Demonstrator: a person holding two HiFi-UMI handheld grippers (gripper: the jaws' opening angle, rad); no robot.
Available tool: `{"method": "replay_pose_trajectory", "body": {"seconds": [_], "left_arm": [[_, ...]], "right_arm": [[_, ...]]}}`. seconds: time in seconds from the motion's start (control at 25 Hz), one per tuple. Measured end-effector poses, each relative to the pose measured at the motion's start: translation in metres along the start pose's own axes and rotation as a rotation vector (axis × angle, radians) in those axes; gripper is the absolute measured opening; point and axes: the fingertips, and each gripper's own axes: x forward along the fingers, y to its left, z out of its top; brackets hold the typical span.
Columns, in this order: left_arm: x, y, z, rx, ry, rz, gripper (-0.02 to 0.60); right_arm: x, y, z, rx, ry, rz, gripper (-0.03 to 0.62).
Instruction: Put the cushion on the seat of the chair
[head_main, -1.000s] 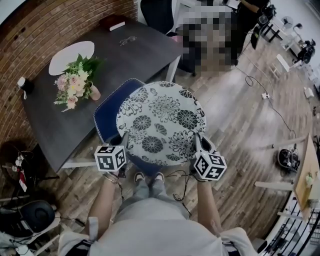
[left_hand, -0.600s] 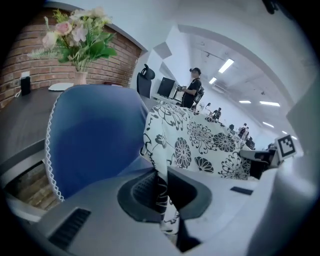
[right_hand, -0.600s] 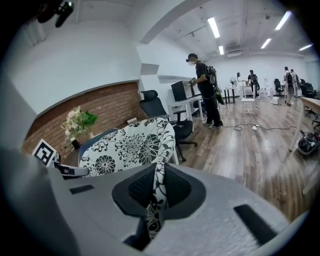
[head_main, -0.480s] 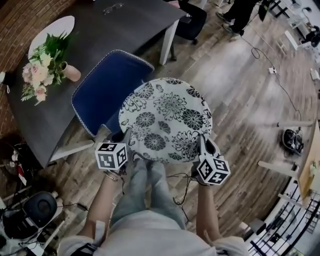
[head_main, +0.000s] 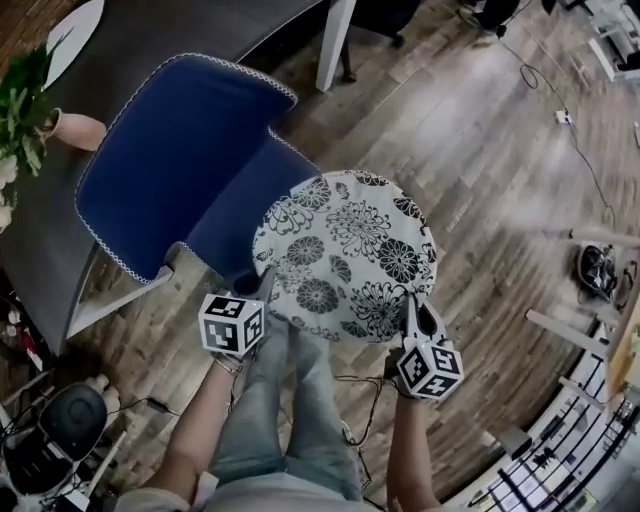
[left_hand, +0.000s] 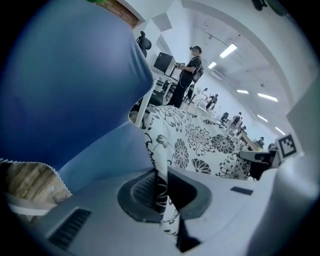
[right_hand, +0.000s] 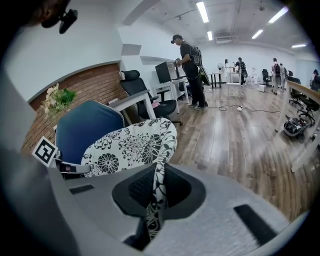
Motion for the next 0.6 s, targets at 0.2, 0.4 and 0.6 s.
{"method": "replay_pose_trajectory", "body": {"seconds": [0.2, 0.4, 0.6], "left_arm": [[-0.053, 0.001, 0.042, -0.017, -0.044, -0.015, 0.017], [-0.093, 0.0, 0.058, -0.029, -0.132, 0.004, 0.017], [-0.11, -0.009, 0.074, -0.065, -0.201, -0.014, 0.017]], "right_arm": [[-0.035, 0.04, 0.052, -0.027, -0.037, -0.011, 0.02], [-0.053, 0.066, 0.074, -0.06, -0.112, 0.037, 0.02], [-0.071, 0.075, 0.111, -0.093, -0.175, 0.05, 0.02]]}}
